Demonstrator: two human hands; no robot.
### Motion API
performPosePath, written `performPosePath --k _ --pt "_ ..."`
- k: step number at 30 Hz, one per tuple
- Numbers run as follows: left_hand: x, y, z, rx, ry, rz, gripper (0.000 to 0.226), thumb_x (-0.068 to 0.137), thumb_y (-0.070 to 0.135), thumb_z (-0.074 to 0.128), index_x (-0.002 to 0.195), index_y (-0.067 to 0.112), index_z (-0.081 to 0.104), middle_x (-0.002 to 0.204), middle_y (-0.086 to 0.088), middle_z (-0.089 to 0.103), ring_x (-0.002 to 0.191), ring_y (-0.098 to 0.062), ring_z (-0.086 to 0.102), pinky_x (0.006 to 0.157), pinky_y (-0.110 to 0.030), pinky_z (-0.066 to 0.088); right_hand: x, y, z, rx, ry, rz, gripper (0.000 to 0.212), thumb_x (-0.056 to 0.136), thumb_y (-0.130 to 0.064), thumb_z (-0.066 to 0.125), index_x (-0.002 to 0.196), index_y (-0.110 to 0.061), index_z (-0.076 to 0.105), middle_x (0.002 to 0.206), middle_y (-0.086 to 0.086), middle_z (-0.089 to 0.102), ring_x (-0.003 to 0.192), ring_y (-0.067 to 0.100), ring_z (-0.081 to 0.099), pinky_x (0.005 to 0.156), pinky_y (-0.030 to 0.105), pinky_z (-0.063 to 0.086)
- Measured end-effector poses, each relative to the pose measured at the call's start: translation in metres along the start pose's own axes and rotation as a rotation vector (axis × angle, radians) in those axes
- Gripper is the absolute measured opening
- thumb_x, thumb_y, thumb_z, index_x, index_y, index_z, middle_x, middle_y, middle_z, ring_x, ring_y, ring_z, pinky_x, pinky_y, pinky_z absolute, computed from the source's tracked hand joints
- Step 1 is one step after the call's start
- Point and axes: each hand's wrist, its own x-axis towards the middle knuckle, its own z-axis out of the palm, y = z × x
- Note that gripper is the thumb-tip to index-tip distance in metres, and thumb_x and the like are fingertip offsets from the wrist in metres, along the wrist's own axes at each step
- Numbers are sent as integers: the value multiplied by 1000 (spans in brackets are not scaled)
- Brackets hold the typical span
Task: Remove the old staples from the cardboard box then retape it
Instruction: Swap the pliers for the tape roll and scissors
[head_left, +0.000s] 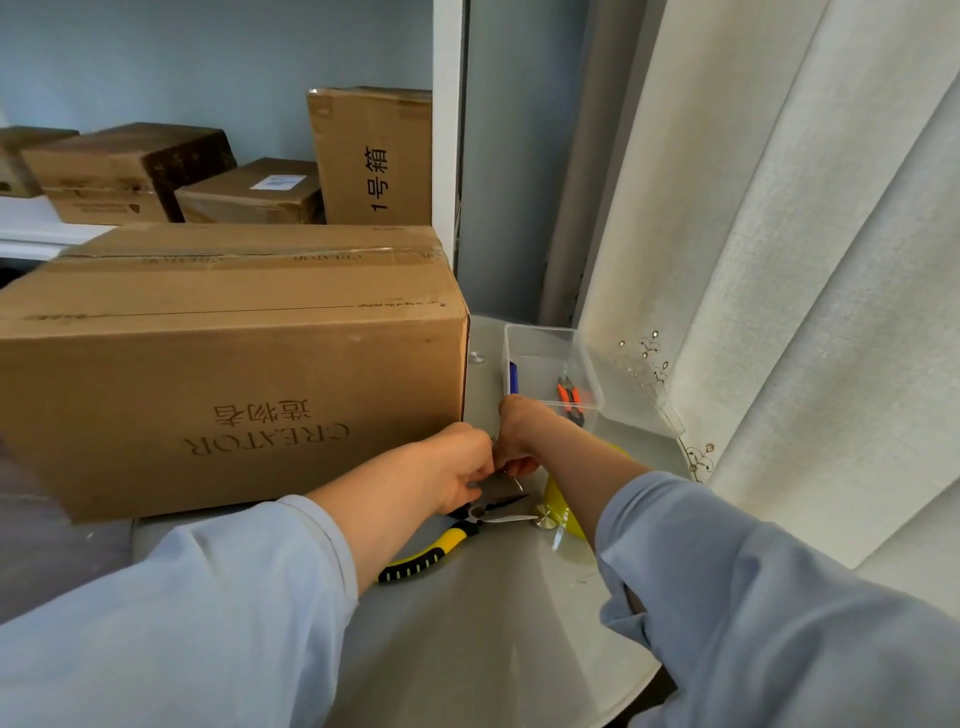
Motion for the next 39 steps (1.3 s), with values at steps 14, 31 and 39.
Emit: performPosePath --k 14,31,39 --pt "-8 5 3 -25 30 -10 35 85 -18 27 96 1 54 102 -15 53 104 -25 47 106 -38 34 6 1 1 -81 49 -65 44 80 -2 72 115 -4 45 112 20 63 100 32 66 87 43 56" --pt "-13 47 30 28 238 347 36 99 1 30 84 23 54 60 -8 53 61 -16 42 53 -22 36 -7 12 -78 371 142 -57 19 85 0 66 70 2 55 42 5 59 33 10 56 44 22 53" --pt "26 68 33 351 340 383 41 98 0 38 138 8 43 142 -13 44 130 -30 42 105 -35 34 37 35 -98 523 341 -10 22 84 -6 70 100 -2 56 70 11 65 53 15 63 53 23 56"
